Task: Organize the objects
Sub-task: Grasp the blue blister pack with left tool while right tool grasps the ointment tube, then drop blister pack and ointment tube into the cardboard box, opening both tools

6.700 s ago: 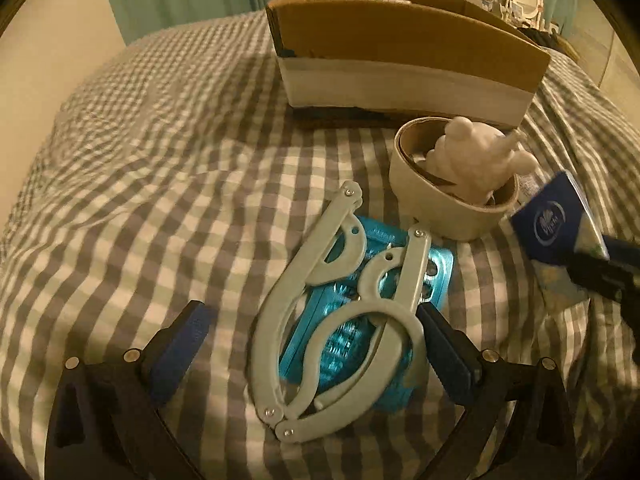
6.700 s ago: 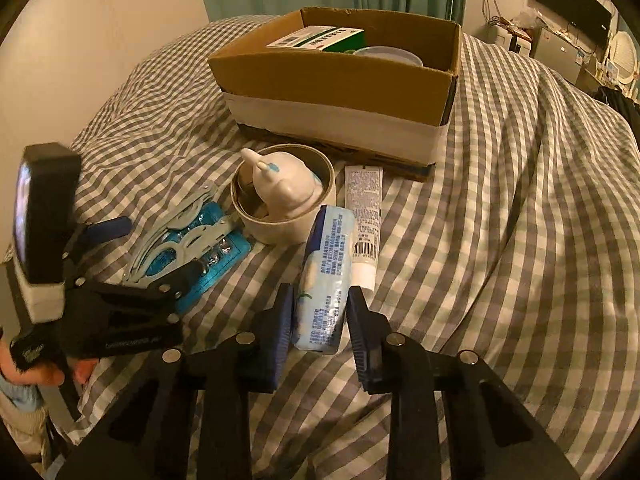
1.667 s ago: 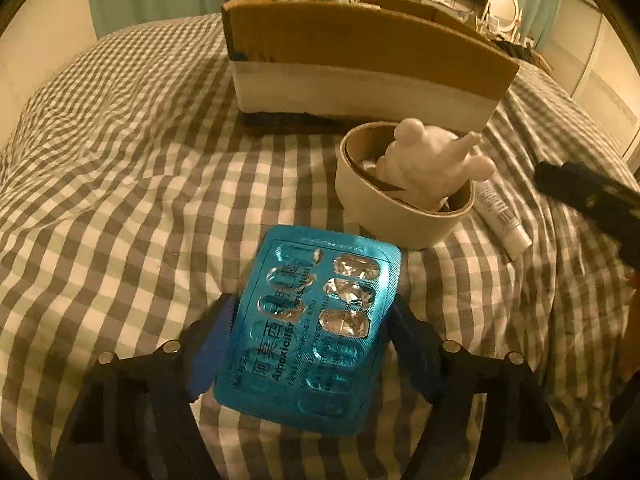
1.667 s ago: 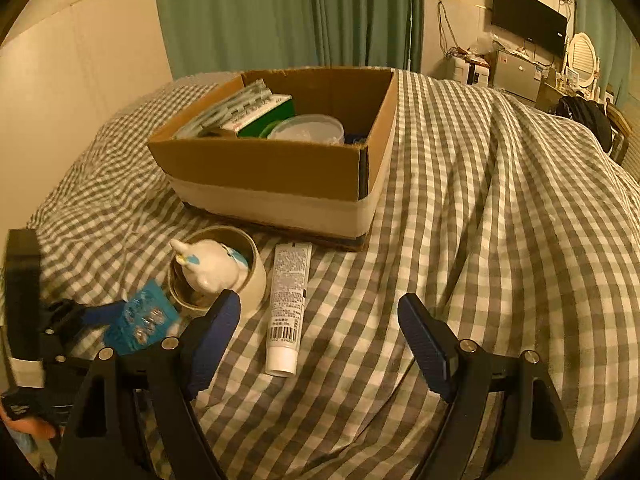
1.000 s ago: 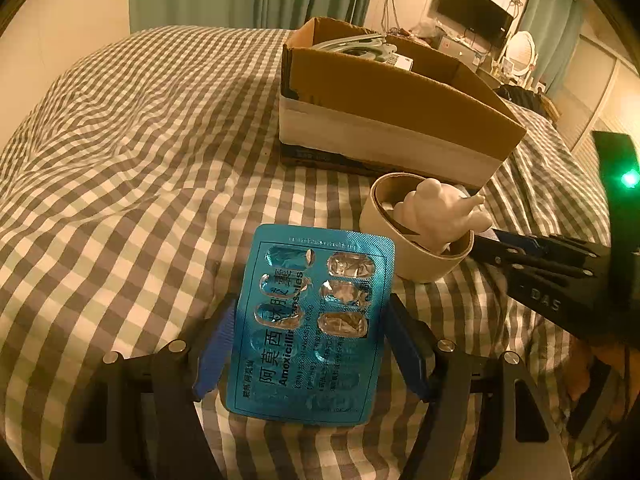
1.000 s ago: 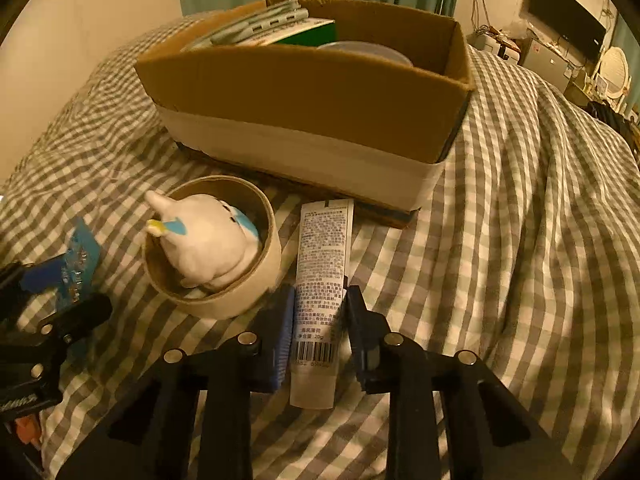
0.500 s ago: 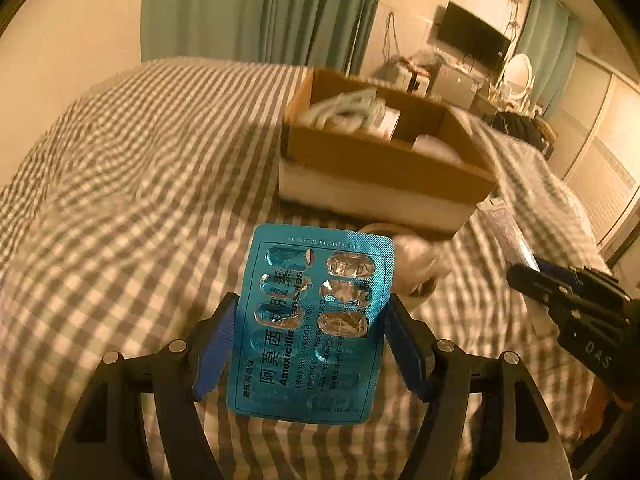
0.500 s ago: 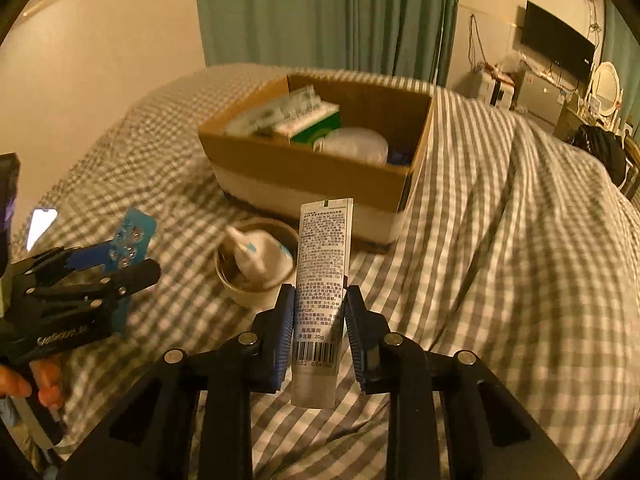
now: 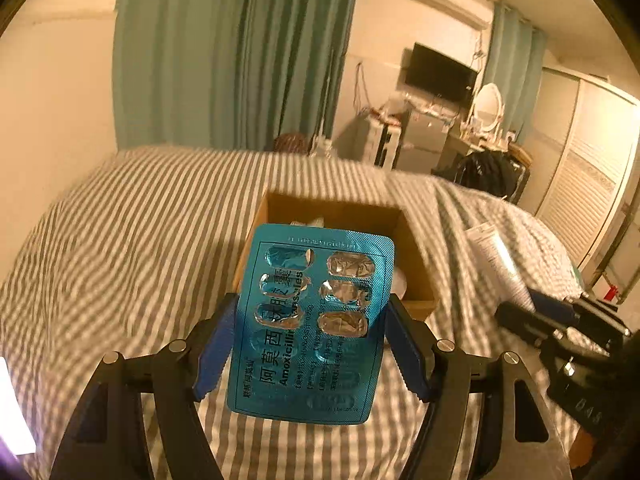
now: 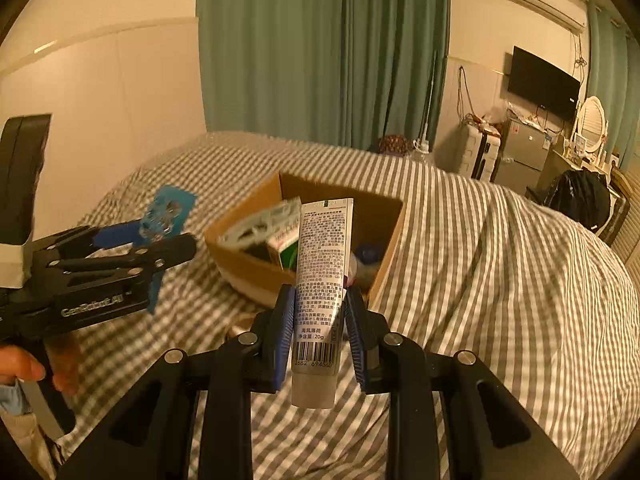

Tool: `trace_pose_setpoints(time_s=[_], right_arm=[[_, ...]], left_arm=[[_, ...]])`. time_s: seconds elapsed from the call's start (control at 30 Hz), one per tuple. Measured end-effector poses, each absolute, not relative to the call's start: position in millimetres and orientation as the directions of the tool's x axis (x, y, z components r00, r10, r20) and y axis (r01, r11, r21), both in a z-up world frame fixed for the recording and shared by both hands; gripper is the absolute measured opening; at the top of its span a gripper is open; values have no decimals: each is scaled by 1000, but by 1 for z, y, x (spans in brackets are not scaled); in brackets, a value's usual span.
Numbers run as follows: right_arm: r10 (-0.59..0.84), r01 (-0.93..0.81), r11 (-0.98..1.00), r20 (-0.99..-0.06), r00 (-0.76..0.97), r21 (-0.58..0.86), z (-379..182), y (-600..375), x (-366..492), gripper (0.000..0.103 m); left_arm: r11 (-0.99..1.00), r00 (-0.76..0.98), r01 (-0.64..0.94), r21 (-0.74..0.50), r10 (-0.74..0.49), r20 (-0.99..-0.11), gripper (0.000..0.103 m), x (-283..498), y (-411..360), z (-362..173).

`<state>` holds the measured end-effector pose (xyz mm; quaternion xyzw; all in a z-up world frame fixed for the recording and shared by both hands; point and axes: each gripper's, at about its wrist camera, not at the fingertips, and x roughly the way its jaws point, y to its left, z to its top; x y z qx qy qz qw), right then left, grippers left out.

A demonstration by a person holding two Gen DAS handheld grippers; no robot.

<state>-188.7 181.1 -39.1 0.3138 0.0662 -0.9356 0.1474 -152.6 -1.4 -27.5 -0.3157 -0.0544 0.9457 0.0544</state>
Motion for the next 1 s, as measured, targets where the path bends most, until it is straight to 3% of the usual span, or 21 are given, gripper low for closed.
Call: trace_pose_setpoints(time_s=[0.2,0.57,1.0], right_arm=[[-222,304,-951,-565,-795,-54,-5,179,-213,25],[-213,291,-955,-544,-812,-61,20,178,-250,25],[-214,290,-957,-609,-764,-28,-18,174,-334,25]], left_arm=[[-992,-847,-90,-89,123,-517,73,-176,9,8],[-994,-849,-103,-26,101,-519,73,-227,27,29],[-994,-802,-105,-10,90,-590,73,-325,47,-15]])
